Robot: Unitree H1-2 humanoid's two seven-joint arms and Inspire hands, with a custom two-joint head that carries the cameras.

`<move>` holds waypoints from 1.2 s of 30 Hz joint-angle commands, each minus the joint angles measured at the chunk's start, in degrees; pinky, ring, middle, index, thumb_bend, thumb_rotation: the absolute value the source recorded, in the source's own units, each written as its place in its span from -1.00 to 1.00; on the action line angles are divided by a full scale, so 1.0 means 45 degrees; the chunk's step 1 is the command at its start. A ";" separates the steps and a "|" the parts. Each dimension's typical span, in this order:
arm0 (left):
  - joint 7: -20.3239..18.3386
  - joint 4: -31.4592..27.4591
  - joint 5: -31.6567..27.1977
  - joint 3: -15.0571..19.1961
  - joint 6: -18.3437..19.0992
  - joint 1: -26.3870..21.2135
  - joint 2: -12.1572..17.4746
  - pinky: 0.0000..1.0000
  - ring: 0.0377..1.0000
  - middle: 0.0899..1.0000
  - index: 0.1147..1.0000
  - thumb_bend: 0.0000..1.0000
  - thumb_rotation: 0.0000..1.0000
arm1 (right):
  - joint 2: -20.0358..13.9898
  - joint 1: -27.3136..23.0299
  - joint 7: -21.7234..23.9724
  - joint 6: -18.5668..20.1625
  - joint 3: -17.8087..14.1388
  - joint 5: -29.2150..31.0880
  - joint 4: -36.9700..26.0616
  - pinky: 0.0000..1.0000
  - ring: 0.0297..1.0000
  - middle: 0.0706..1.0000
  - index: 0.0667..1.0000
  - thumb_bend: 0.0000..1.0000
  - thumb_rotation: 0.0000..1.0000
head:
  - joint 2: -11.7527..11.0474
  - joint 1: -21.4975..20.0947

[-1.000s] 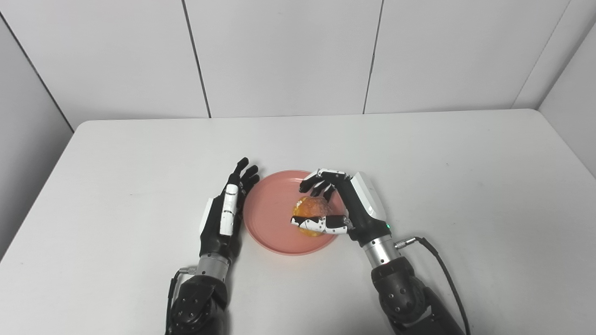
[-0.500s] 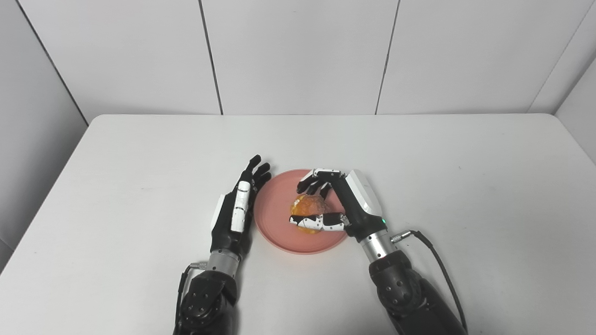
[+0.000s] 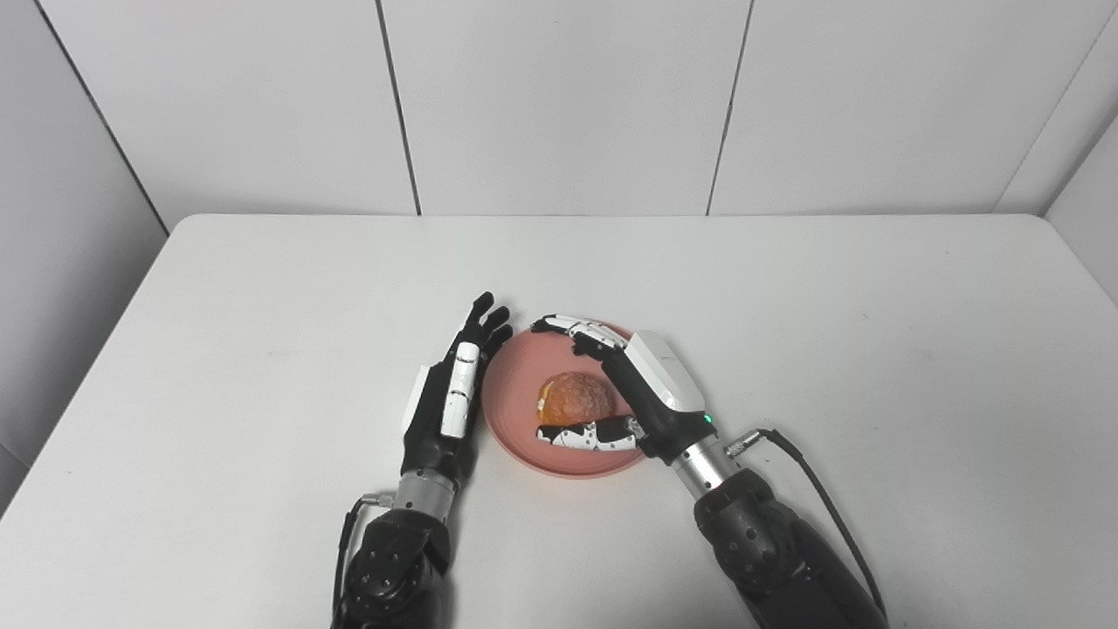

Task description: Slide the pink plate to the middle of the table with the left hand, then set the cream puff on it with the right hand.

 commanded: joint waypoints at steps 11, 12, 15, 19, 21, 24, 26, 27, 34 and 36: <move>0.0022 0.0049 -0.0084 0.0081 0.0230 0.0273 -0.0053 0.89 0.84 0.81 0.81 0.15 1.00 | -0.0034 -0.0108 -0.0413 -0.0771 -0.0268 -0.0223 -0.0677 0.84 0.97 0.99 0.81 0.21 0.03 | 0.0079 -0.0102; 0.0021 0.0041 -0.0071 0.0080 0.0266 0.0271 -0.0035 0.90 0.84 0.82 0.82 0.16 1.00 | -0.0001 -0.0045 -0.0552 -0.0869 -0.0344 -0.0178 -0.0684 0.85 0.99 1.00 0.84 0.23 0.04 | 0.0079 -0.0102; 0.0035 0.0006 -0.0124 0.0135 0.0442 0.0240 -0.0011 0.90 0.84 0.83 0.83 0.18 1.00 | 0.0141 0.0172 -0.0900 -0.1006 -0.0675 -0.0005 -0.0718 0.80 1.00 1.00 0.93 0.21 0.13 | 0.0110 -0.0141; -0.0002 0.0058 -0.0351 0.0285 0.0450 0.0203 -0.0041 0.92 0.83 0.82 0.82 0.19 1.00 | 0.0232 0.0363 -0.1430 -0.1363 -0.1110 0.0221 -0.0690 0.83 1.00 1.00 0.99 0.16 0.29 | 0.0129 -0.0161; -0.0030 0.0129 -0.0408 0.0323 0.0341 0.0185 -0.0019 0.93 0.84 0.83 0.83 0.20 0.99 | 0.0311 0.0444 -0.1564 -0.1384 -0.1299 0.0445 -0.0755 0.87 1.00 1.00 1.00 0.16 0.33 | 0.0139 -0.0211; -0.0045 0.0278 -0.0365 0.0336 0.0110 0.0129 0.0063 0.94 0.86 0.85 0.86 0.20 0.99 | 0.0418 0.0529 -0.1578 -0.1309 -0.1523 0.0755 -0.0821 0.91 1.00 1.00 1.00 0.15 0.47 | 0.0175 -0.0259; -0.0020 0.0293 -0.0186 0.0281 -0.0049 0.0136 0.0142 0.94 0.87 0.86 0.85 0.20 1.00 | 0.0484 0.0599 -0.1543 -0.1312 -0.1657 0.1033 -0.0804 0.96 1.00 1.00 1.00 0.15 0.61 | 0.0188 -0.0299; -0.0018 0.0277 -0.0112 0.0256 -0.0079 0.0143 0.0182 0.94 0.87 0.86 0.85 0.20 1.00 | 0.0514 0.0645 -0.1507 -0.1269 -0.1718 0.1141 -0.0827 0.97 1.00 1.00 1.00 0.15 0.62 | 0.0198 -0.0316; 0.0000 0.0258 0.0071 0.0189 -0.0227 0.0150 0.0303 1.00 0.92 0.92 0.92 0.23 1.00 | 0.0761 0.1203 -0.0884 -0.0478 -0.2065 0.2257 -0.1426 0.94 1.00 1.00 1.00 0.16 0.76 | 0.0249 -0.0356; 0.0054 0.0233 0.0047 0.0225 -0.0200 0.0148 0.0280 1.00 0.94 0.94 0.92 0.23 0.99 | 0.0926 0.1405 -0.0714 -0.0062 -0.2136 0.2514 -0.1734 0.91 1.00 1.00 1.00 0.13 0.82 | 0.0249 -0.0356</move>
